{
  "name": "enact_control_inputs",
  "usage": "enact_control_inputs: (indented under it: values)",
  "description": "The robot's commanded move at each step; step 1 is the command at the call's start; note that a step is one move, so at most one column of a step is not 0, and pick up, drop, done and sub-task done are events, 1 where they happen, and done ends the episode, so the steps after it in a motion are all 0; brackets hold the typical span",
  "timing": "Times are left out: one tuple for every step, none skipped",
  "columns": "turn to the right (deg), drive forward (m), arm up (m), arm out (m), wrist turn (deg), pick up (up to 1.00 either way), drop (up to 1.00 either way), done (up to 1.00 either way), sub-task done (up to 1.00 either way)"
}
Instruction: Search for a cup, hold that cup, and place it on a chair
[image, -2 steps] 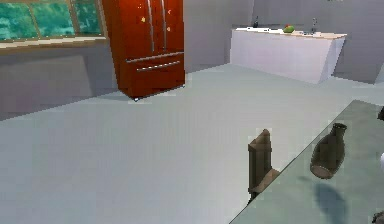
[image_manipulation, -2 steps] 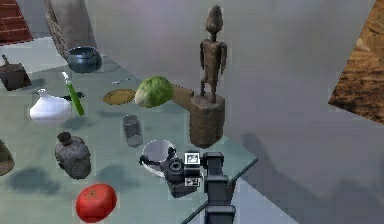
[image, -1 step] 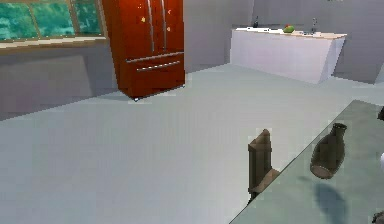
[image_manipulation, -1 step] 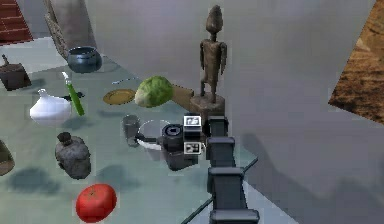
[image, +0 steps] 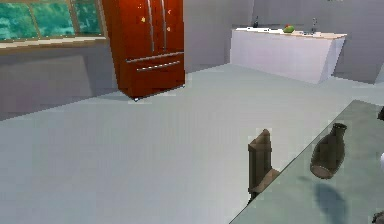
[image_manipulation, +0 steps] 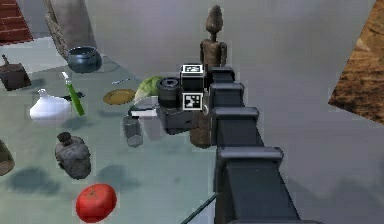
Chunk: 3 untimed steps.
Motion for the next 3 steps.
enact_control_inputs:
  values:
    - [0.0,0.0,0.0,0.0,-45.0,0.0,0.0,0.0,0.0]
    - [0.0,0.0,0.0,0.0,-45.0,0.0,0.0,0.0,0.0]
    - [0.0,0.0,0.0,0.0,-15.0,0.0,0.0,0.0,0.0]
